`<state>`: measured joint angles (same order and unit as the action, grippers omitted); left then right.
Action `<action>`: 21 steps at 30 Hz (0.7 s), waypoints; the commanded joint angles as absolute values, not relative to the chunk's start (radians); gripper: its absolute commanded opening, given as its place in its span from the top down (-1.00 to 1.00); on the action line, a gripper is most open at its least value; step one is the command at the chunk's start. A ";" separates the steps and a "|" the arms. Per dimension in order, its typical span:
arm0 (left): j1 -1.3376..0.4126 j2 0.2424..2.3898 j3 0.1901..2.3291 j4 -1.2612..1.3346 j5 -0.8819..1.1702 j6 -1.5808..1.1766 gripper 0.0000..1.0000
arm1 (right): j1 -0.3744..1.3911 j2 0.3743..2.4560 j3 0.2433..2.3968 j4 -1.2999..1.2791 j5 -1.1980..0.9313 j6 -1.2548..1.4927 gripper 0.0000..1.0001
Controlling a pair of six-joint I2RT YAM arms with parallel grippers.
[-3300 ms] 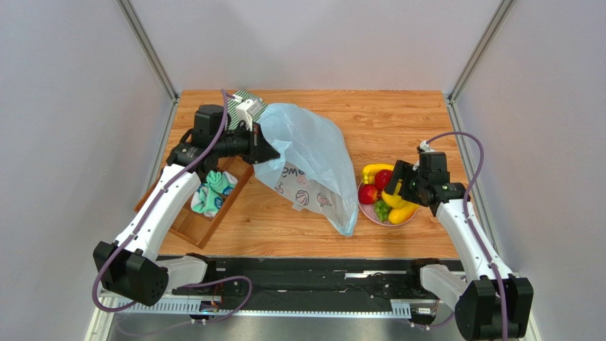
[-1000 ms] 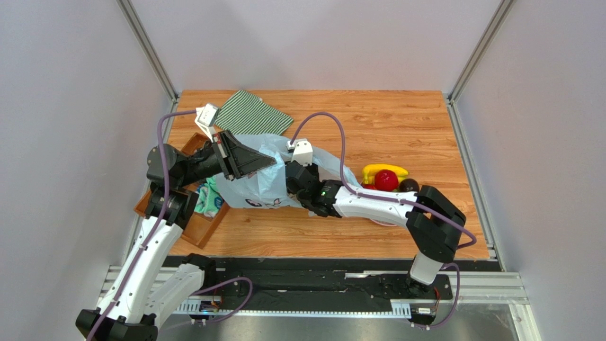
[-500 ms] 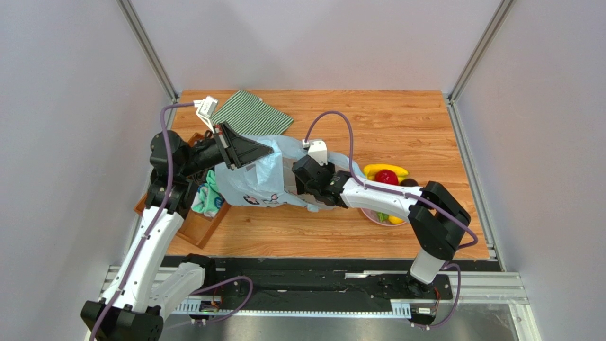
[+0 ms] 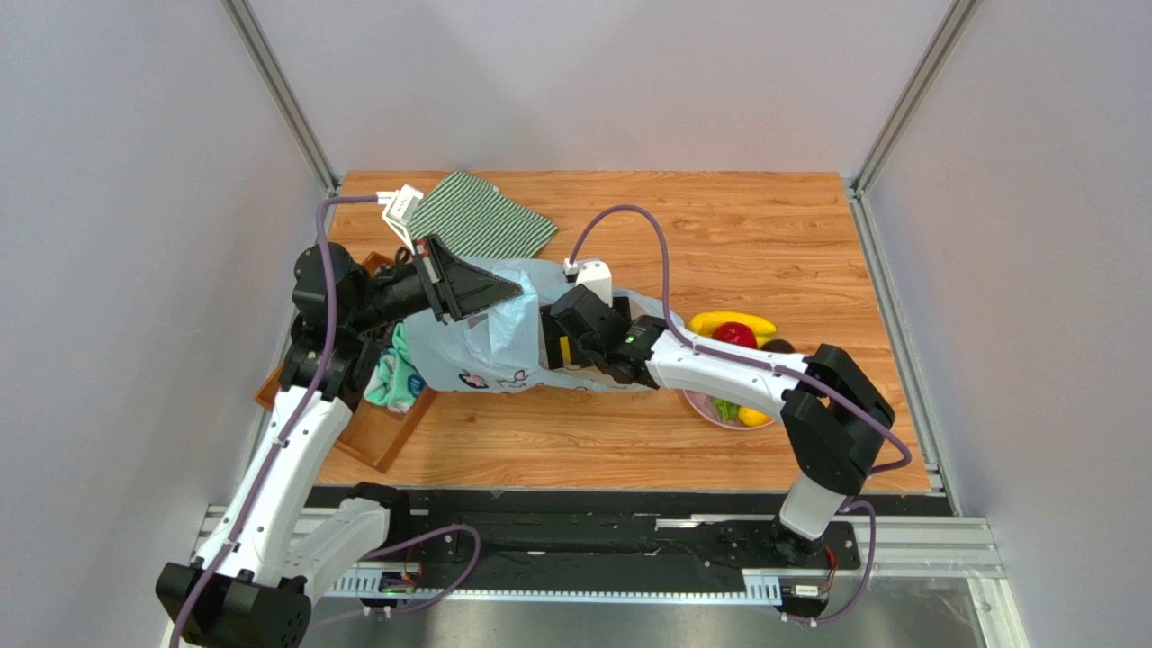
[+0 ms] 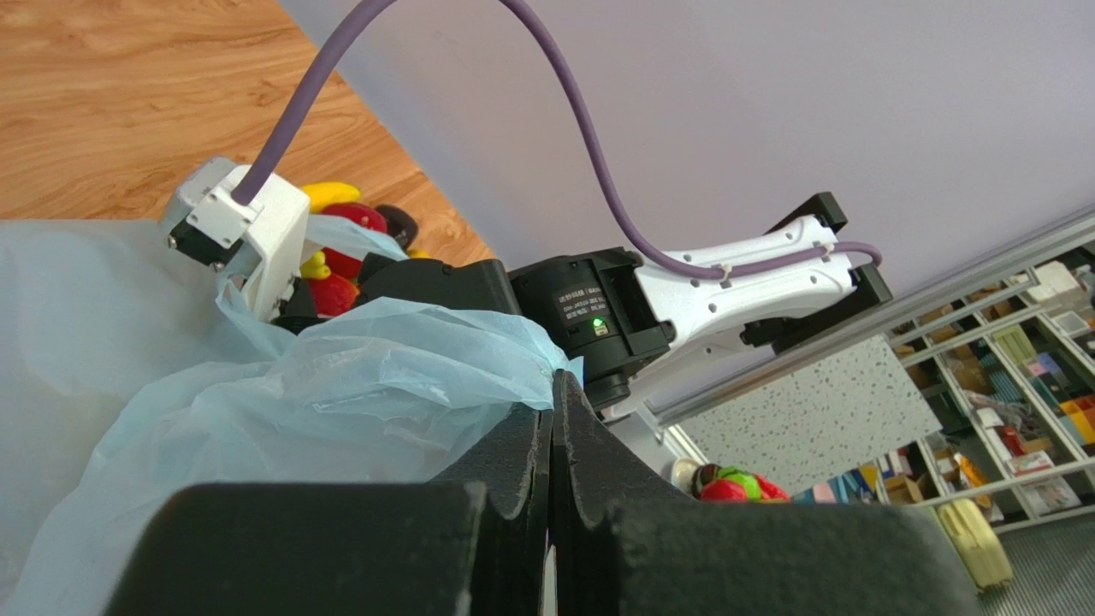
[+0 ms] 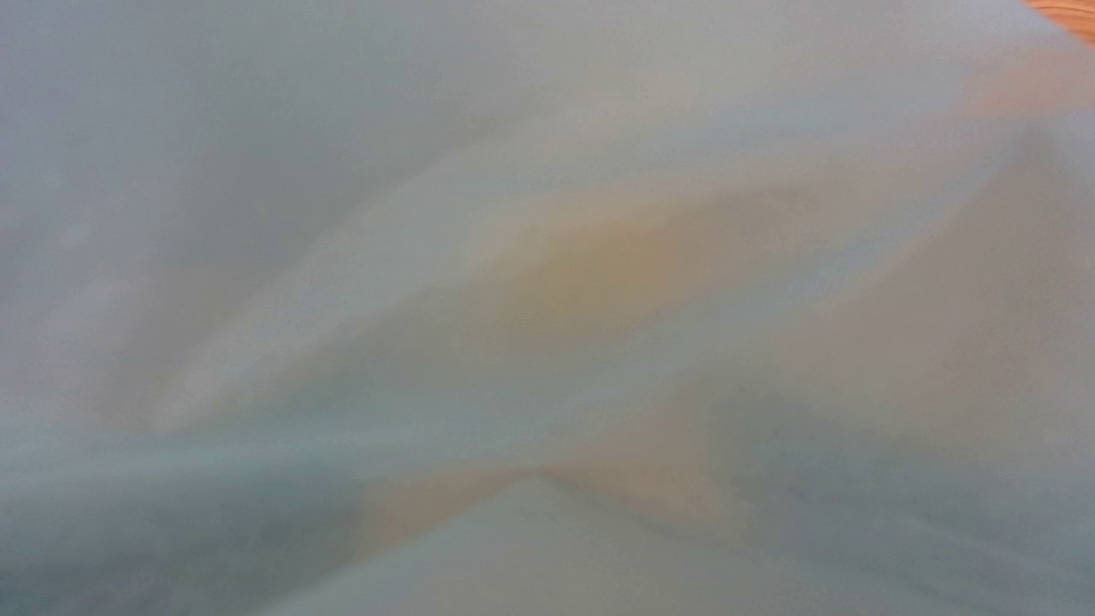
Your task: Place the fruits into the plastic bag
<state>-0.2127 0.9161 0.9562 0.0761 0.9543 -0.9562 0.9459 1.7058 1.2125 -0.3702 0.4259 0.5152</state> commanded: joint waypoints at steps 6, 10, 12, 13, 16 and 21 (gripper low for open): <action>-0.207 0.931 0.994 0.031 0.948 -0.814 1.00 | 0.951 1.556 1.201 -0.331 0.276 0.492 -0.80; -0.207 0.971 1.097 -0.256 0.778 -0.554 1.00 | 0.957 1.370 1.106 -0.285 0.233 0.503 -0.77; -0.207 0.974 1.115 -0.281 0.746 -0.487 1.00 | 0.959 1.258 1.074 -0.298 0.247 0.506 -0.76; -0.207 0.974 1.117 -0.279 0.724 -0.474 1.00 | 0.957 1.221 1.046 -0.313 0.253 0.505 -0.76; -0.207 0.992 1.120 -0.288 0.703 -0.434 1.00 | 0.956 1.091 1.010 -0.350 0.278 0.496 -0.77; -0.190 1.034 1.097 -0.299 0.719 -0.423 1.00 | 0.937 0.956 1.009 -0.476 0.377 0.469 -0.83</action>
<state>-0.2104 1.0050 1.0859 -0.2714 0.7322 -0.4953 0.9539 1.0065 1.0149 -0.3656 0.2832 0.4980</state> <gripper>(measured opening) 0.007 0.907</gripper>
